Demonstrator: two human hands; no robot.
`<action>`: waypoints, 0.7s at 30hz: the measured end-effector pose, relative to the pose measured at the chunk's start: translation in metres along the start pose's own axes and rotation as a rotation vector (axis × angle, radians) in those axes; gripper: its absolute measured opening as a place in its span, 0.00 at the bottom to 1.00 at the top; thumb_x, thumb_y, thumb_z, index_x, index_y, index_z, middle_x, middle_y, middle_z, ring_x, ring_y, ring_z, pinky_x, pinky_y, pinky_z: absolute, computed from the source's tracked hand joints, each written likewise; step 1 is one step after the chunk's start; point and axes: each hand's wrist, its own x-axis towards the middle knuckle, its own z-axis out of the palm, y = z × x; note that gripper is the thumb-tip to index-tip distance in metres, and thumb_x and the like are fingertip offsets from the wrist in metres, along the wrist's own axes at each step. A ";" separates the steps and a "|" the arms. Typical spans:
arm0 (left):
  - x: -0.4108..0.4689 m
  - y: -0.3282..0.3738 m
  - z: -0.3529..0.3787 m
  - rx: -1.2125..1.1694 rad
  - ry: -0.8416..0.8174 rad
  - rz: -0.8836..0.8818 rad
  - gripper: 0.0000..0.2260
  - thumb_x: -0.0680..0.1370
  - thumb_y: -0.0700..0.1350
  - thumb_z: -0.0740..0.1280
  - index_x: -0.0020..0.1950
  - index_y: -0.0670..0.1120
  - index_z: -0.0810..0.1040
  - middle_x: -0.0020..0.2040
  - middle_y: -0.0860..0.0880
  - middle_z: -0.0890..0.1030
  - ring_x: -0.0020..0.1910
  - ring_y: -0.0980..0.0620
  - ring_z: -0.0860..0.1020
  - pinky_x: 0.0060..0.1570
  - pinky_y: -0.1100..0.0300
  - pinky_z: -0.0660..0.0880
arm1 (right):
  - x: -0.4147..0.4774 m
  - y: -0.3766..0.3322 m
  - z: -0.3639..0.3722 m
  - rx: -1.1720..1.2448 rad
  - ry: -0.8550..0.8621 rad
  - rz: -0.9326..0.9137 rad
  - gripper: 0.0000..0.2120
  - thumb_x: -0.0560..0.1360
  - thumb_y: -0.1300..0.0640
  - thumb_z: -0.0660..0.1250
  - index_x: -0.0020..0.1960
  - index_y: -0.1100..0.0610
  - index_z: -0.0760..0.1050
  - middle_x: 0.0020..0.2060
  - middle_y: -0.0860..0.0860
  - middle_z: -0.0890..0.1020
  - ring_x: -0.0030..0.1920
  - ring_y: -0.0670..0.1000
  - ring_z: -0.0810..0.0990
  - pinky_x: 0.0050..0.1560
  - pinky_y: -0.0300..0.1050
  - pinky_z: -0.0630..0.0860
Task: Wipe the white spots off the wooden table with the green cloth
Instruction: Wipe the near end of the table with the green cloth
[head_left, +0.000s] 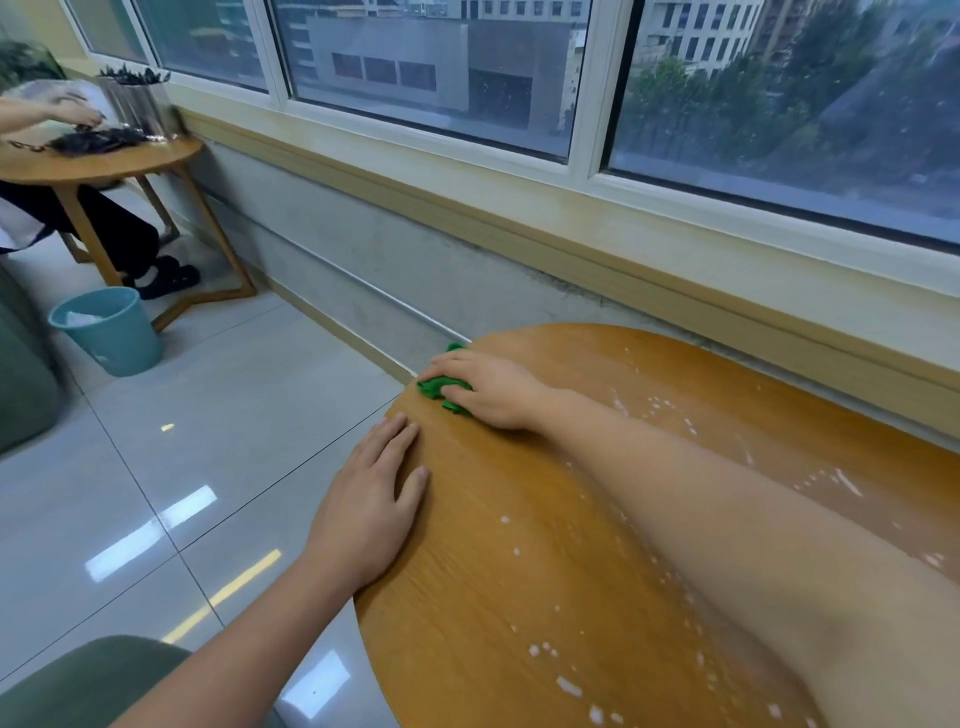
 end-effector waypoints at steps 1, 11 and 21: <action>0.000 0.000 -0.001 0.000 -0.002 0.001 0.27 0.85 0.61 0.56 0.84 0.56 0.63 0.85 0.61 0.58 0.84 0.58 0.53 0.81 0.52 0.56 | -0.008 0.014 -0.008 0.004 0.028 0.031 0.17 0.86 0.49 0.61 0.74 0.39 0.75 0.77 0.44 0.73 0.75 0.51 0.72 0.72 0.55 0.71; -0.004 0.000 0.000 -0.054 0.046 -0.060 0.26 0.83 0.65 0.59 0.81 0.60 0.66 0.83 0.62 0.60 0.81 0.55 0.61 0.77 0.46 0.66 | -0.116 0.166 -0.071 -0.110 0.319 0.541 0.19 0.88 0.47 0.58 0.78 0.40 0.71 0.79 0.52 0.72 0.72 0.58 0.76 0.64 0.54 0.77; -0.016 0.005 -0.007 -0.231 0.121 -0.102 0.29 0.84 0.63 0.62 0.83 0.59 0.58 0.82 0.56 0.65 0.76 0.56 0.68 0.71 0.52 0.69 | -0.059 0.111 -0.053 -0.103 0.243 0.632 0.28 0.88 0.48 0.58 0.85 0.53 0.59 0.83 0.58 0.65 0.78 0.63 0.70 0.69 0.57 0.72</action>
